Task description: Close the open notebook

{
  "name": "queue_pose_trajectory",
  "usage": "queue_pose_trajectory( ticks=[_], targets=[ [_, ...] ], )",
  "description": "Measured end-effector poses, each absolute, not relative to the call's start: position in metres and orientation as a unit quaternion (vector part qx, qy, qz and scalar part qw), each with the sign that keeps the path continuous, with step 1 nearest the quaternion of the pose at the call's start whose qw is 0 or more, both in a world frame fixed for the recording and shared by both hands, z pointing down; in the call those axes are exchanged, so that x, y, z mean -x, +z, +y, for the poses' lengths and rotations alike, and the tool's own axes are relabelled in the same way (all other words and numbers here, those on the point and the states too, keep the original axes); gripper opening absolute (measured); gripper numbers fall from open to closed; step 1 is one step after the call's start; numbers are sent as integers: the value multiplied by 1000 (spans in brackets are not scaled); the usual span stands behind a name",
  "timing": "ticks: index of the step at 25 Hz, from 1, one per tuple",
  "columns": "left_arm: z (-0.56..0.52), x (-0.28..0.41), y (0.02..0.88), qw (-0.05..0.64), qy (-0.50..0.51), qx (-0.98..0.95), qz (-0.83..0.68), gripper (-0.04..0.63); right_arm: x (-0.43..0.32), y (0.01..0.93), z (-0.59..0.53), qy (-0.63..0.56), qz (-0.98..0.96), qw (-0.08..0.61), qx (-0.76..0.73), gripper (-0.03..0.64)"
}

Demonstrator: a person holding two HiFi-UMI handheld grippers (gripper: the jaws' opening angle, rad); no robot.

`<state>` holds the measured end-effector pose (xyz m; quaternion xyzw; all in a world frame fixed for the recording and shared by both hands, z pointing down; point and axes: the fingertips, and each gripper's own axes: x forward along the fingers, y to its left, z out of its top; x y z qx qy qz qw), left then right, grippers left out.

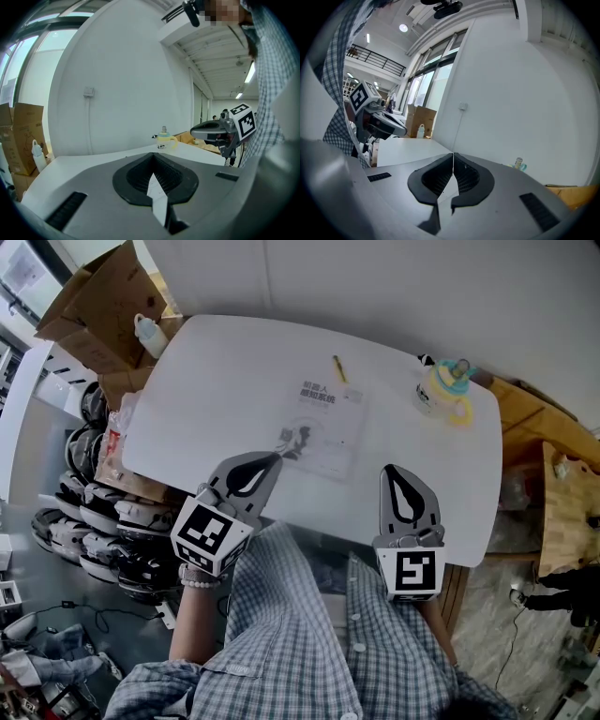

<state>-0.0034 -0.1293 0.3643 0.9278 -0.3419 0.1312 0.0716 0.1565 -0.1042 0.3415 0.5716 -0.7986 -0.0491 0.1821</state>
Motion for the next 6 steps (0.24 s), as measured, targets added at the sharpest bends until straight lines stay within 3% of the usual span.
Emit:
queue_pose_trajectory(
  ticks=[6],
  targets=[
    [-128,3,368,73,137,-927,-340,8,-155,342,-104,-46,-799,179,-573,21]
  ],
)
